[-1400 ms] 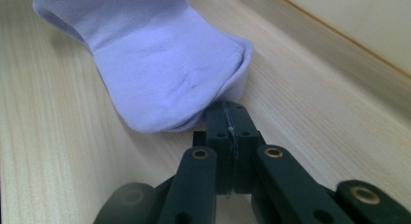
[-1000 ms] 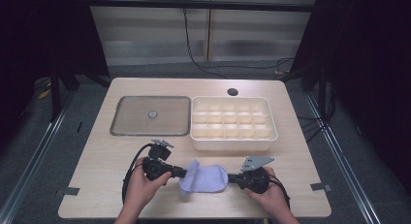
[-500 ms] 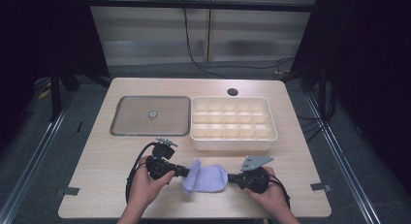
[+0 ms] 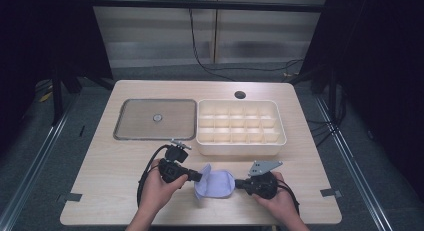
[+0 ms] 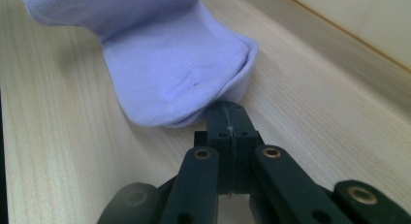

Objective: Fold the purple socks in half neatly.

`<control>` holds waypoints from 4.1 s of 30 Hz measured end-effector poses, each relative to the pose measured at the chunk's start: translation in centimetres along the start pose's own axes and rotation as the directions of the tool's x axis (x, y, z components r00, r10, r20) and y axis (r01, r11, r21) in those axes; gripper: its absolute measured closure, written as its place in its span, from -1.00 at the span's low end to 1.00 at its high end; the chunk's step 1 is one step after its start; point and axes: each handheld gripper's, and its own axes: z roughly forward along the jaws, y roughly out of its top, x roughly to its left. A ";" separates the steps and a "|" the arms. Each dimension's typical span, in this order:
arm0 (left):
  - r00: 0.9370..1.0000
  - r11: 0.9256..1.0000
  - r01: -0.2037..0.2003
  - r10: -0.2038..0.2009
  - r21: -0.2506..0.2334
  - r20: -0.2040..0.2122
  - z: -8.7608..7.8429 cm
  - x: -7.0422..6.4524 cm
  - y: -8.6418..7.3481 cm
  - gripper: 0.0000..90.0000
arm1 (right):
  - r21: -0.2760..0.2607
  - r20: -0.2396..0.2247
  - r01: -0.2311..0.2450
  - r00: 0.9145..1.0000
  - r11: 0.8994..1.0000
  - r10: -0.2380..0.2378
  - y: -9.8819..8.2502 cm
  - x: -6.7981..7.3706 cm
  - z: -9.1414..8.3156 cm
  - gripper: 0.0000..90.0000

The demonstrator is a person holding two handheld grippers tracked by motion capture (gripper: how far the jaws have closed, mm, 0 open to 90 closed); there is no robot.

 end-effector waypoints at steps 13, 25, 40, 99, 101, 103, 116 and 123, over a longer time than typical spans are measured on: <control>1.000 1.000 0.002 -0.002 0.018 -0.014 0.1 -0.1 0.4 0.81 | 0.000 0.003 -0.009 1.000 1.000 0.009 0.0 0.1 0.0 1.00; 0.999 0.999 -0.034 0.035 0.039 -0.014 0.8 -1.2 1.4 0.81 | -0.007 -0.004 -0.010 1.000 1.000 0.010 0.0 0.1 0.2 1.00; 0.998 0.997 -0.051 0.053 0.058 -0.028 1.7 -1.9 2.4 0.81 | -0.001 -0.003 -0.007 1.000 1.000 0.007 0.2 0.3 0.3 1.00; 0.988 0.987 -0.112 0.124 0.115 -0.096 5.3 -4.1 3.6 0.80 | -0.004 0.000 0.012 1.000 1.000 -0.012 0.3 0.7 0.5 1.00; 0.987 0.987 -0.110 0.122 0.119 -0.104 5.5 -4.2 3.4 0.80 | -0.003 0.001 0.016 1.000 1.000 -0.016 0.3 0.7 0.5 1.00; 0.987 0.986 -0.114 0.127 0.125 -0.099 5.7 -4.2 3.2 0.80 | -0.003 0.002 0.019 1.000 1.000 -0.019 0.3 0.7 0.5 1.00; 0.991 0.990 -0.108 0.115 0.095 -0.071 5.2 -4.0 3.0 0.69 | -0.004 0.002 0.018 1.000 1.000 -0.018 0.3 0.7 0.5 1.00; 0.994 0.994 -0.097 0.100 0.051 -0.054 4.0 -3.9 3.1 0.61 | -0.002 0.001 0.014 1.000 1.000 -0.014 0.3 0.8 0.5 1.00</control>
